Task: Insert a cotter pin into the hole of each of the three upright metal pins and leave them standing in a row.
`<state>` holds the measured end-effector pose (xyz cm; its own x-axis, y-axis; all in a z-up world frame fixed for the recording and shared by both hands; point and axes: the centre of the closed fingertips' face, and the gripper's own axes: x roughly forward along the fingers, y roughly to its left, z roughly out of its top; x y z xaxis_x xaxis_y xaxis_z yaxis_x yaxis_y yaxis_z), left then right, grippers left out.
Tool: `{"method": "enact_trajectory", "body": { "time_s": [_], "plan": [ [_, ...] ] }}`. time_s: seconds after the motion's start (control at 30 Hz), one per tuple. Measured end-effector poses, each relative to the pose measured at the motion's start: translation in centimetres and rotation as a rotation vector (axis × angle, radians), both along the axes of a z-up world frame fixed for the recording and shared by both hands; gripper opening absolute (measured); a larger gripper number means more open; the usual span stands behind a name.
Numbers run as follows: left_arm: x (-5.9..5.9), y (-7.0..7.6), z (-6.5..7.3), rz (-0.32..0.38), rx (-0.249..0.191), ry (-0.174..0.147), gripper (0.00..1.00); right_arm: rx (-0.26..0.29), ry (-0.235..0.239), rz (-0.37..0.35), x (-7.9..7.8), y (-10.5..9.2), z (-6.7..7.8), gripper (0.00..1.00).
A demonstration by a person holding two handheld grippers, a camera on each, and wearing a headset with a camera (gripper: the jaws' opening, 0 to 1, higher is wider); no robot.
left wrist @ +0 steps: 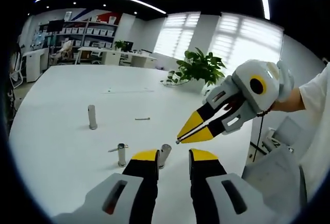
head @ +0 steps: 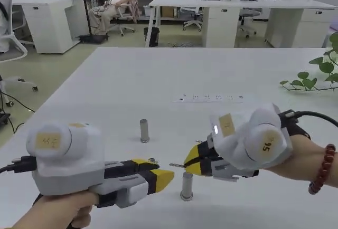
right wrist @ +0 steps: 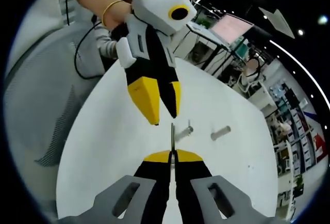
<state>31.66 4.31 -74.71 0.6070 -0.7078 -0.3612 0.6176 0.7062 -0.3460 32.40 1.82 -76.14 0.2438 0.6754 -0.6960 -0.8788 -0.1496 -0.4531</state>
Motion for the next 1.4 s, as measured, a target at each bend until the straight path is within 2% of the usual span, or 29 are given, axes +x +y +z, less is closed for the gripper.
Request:
{"method": "enact_trajectory", "body": {
  "time_s": [0.4, 0.8, 1.03, 1.17, 1.3, 1.4],
  "plan": [
    [-0.3, -1.2, 0.4, -0.01, -0.1, 0.055, 0.1, -0.011, -0.037, 0.034, -1.2, 0.2, 0.1, 0.02],
    [-0.4, -1.5, 0.2, -0.01, -0.125, 0.072, 0.05, 0.012, -0.042, 0.041, -1.6, 0.7, 0.6, 0.02],
    [-0.4, -1.5, 0.2, 0.0, -0.141, 0.073, 0.02, 0.025, -0.042, 0.037, -1.7, 0.9, 0.9, 0.02],
    [-0.3, -1.4, 0.2, 0.002, -0.137, 0.062, 0.02, 0.029, -0.039, 0.031, -1.7, 1.0, 0.9, 0.02],
    [-0.1, -1.2, 0.3, 0.029, -0.203, 0.084, 0.01, 0.038, -0.03, 0.017, -1.6, 1.0, 1.0, 0.03],
    [-0.1, -1.2, 0.5, 0.029, -0.216, 0.076, 0.01, 0.051, -0.017, 0.014, -1.5, 1.1, 1.2, 0.03]
  ]
}}
